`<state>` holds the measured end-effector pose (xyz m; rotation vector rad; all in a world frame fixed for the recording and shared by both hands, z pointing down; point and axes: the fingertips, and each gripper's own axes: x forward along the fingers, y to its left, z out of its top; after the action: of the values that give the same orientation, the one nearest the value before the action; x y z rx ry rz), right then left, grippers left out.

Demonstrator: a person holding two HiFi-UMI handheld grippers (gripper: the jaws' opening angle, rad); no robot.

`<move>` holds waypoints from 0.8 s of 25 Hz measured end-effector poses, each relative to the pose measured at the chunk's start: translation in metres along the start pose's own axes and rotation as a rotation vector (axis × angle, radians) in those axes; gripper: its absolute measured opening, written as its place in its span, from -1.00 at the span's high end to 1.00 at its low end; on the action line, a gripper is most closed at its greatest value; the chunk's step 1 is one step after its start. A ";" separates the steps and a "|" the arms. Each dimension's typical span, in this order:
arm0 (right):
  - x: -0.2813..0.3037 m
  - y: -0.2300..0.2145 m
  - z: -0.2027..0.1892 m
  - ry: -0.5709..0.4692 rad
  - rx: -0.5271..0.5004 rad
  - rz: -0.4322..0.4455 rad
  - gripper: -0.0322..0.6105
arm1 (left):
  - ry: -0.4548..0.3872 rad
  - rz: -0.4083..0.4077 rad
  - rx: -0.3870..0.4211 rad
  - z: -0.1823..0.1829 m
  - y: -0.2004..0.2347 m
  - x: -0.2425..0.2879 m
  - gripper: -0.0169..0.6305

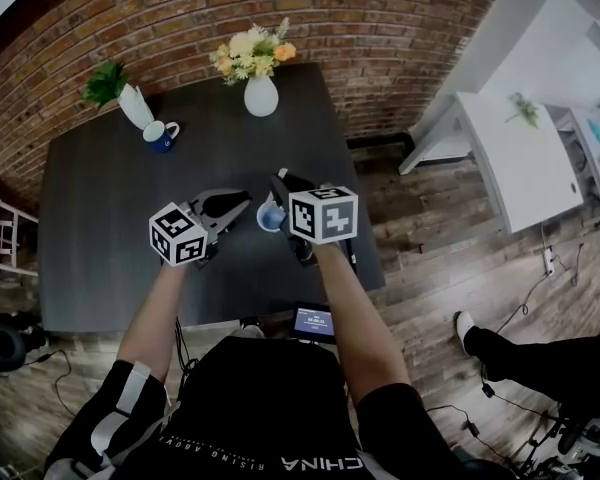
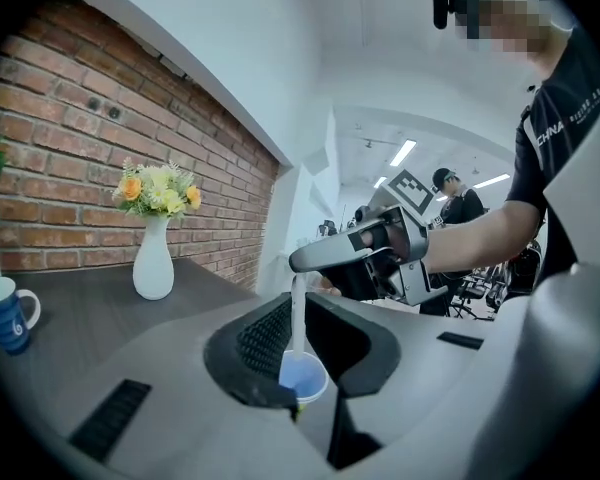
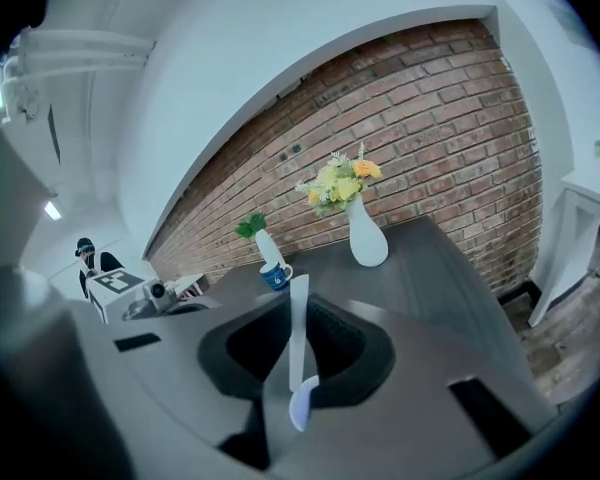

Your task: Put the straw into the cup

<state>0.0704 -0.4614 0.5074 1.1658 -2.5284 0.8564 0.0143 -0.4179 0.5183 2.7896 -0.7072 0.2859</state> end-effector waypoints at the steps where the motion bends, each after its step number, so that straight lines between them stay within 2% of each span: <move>1: 0.002 -0.002 -0.004 0.009 0.000 -0.006 0.73 | 0.002 -0.005 -0.006 -0.001 0.000 0.000 0.81; 13: 0.024 -0.024 -0.062 0.124 0.019 -0.036 0.73 | 0.067 0.007 -0.063 -0.033 0.007 0.007 0.82; 20: 0.034 -0.029 -0.079 0.154 0.016 -0.046 0.73 | 0.095 0.017 -0.096 -0.051 0.013 0.006 0.82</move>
<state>0.0673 -0.4504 0.5971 1.1123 -2.3668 0.9197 0.0064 -0.4166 0.5708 2.6611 -0.7038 0.3742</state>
